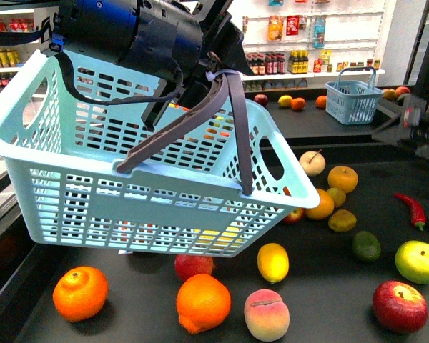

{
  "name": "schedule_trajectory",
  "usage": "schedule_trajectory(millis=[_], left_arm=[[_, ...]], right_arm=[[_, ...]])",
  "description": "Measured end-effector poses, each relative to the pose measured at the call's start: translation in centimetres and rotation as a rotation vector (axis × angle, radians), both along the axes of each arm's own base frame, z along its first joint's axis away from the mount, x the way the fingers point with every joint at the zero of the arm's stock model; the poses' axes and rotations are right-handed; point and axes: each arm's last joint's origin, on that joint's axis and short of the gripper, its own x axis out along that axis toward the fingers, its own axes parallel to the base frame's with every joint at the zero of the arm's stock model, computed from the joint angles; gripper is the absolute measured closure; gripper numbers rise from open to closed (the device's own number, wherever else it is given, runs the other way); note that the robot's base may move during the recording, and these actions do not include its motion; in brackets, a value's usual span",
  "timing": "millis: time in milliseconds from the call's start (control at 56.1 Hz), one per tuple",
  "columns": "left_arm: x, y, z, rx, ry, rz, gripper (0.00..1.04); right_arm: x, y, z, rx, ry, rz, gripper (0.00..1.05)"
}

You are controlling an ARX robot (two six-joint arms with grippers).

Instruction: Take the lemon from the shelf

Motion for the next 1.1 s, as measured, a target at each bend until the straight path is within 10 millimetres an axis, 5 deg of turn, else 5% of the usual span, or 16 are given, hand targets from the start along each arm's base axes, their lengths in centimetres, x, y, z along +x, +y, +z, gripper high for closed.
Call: schedule_trajectory(millis=[196, 517, 1105], left_arm=[[0.0, 0.0, 0.0, 0.000, 0.000, 0.001, 0.92], [0.0, 0.0, 0.0, 0.000, 0.000, 0.001, 0.92], [0.0, 0.0, 0.0, 0.000, 0.000, 0.001, 0.92]], right_arm=[[0.8, 3.3, -5.9, -0.029, 0.088, 0.109, 0.07], [4.8, 10.0, -12.1, -0.162, 0.034, 0.301, 0.07], [12.2, 14.7, -15.6, -0.354, 0.070, 0.279, 0.07]])
